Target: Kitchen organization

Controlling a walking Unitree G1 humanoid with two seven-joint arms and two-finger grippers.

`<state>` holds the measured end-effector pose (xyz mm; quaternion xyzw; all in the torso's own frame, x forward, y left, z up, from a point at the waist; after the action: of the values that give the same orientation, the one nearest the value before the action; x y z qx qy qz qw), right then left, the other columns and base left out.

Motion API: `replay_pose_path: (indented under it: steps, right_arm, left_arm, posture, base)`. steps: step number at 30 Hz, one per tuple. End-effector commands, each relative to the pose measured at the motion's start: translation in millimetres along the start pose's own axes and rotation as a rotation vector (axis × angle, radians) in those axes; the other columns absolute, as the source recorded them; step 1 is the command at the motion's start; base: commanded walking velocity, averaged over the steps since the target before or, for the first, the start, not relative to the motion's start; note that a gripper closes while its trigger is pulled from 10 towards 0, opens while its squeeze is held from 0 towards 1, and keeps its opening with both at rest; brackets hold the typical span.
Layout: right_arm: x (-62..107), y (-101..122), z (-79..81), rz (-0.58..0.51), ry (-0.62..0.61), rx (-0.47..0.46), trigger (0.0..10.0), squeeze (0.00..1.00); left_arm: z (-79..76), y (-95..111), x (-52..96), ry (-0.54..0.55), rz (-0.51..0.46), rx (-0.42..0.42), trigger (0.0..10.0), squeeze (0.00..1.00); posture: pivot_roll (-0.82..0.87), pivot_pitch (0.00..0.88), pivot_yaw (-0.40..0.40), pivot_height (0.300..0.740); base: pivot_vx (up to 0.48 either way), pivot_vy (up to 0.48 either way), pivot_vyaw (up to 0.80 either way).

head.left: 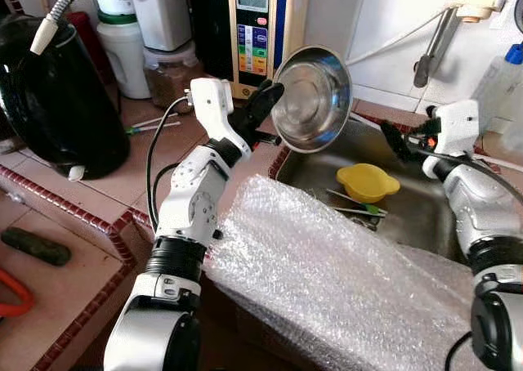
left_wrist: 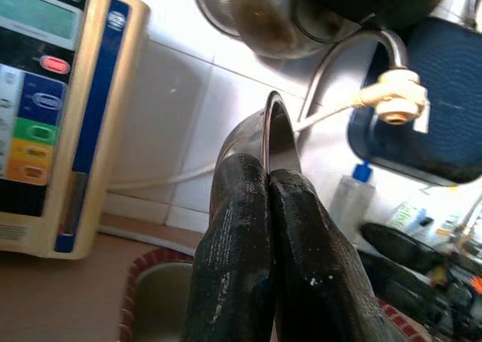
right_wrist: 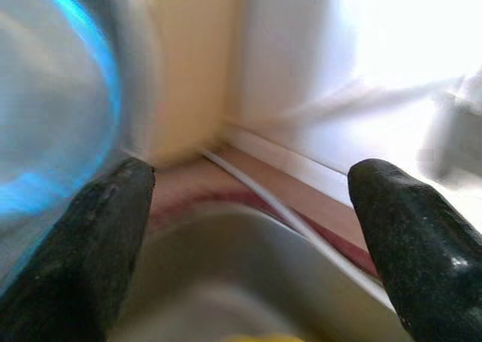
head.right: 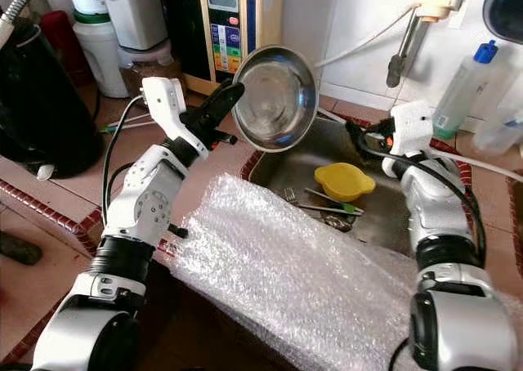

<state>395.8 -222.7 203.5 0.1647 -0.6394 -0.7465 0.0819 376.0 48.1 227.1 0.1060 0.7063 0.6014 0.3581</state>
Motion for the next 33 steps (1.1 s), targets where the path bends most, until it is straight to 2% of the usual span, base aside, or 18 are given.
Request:
replay_pose_path:
  steps: [1, 9, 11, 13, 18, 19, 25, 33]
  right_arm:
    - [-2.0, 7, 7.8, -0.013, 0.063, -0.031, 10.0, 0.0]
    - [-4.0, 11, 10.7, 0.011, 0.118, -0.078, 10.0, 0.0]
    - [-4.1, 9, 11.1, 0.03, 0.128, -0.134, 10.0, 0.0]
    - [-4.0, 8, 13.5, 0.038, 0.145, -0.149, 10.0, 0.0]
    - [-4.1, 0, 21.2, 0.066, 0.175, -0.136, 10.0, 0.0]
    - [-4.2, -3, 19.0, 0.061, 0.145, -0.152, 0.0, 0.0]
    - [-4.3, -5, 16.8, 0.029, 0.09, -0.214, 0.0, 0.0]
    - [-0.7, -19, 16.2, 0.015, 0.026, -0.299, 0.0, 0.0]
  left_arm:
    - [-7.3, 3, -4.7, -0.052, -0.007, -0.009, 0.0, 0.0]
    - [-15.5, 4, -5.8, -0.104, -0.021, 0.009, 0.0, 0.0]
    - [-19.4, 7, -5.2, -0.133, -0.039, 0.036, 0.0, 0.0]
    - [-19.4, 6, -4.6, -0.136, -0.037, 0.033, 0.0, 0.0]
    - [-16.3, 4, -3.2, -0.126, -0.029, 0.032, 0.0, 0.0]
    - [-17.5, 5, -3.4, -0.135, -0.033, 0.036, 0.0, 0.0]
    - [-18.3, 6, -3.3, -0.138, -0.04, 0.044, 0.0, 0.0]
    - [-16.7, 6, -1.4, -0.144, -0.044, 0.054, 0.0, 0.0]
  posture:
    - [0.04, 0.0, 0.05, 0.74]
    - [0.04, 0.0, 0.047, 0.74]
    - [0.04, 0.0, 0.048, 0.74]
    - [0.04, 0.0, 0.049, 0.74]
    - [0.03, 0.0, 0.051, 0.74]
    - [0.04, 0.0, 0.049, 0.74]
    - [0.04, 0.0, 0.045, 0.74]
    - [0.05, 0.0, 0.042, 0.74]
  base:
    - [0.0, 0.0, 0.0]
    - [0.0, 0.0, 0.0]
    - [0.0, 0.0, 0.0]
    - [0.0, 0.0, 0.0]
    - [0.0, 0.0, 0.0]
    - [0.0, 0.0, 0.0]
    - [0.0, 0.0, 0.0]
    - [0.0, 0.0, 0.0]
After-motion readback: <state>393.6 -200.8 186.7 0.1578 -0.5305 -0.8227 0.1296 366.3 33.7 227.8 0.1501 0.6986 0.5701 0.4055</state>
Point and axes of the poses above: a point about 5 cm out from each wrist's last joint towards the gripper, its own x axis pointing back from the gripper into the wrist, its own y axis along the axis of the wrist's last joint, z = x × y, the point moved 2 cm from there along -x, pointing out of the wrist towards the gripper, and after that the axes turned 15 degrees about -x, right-handed, at the moved point
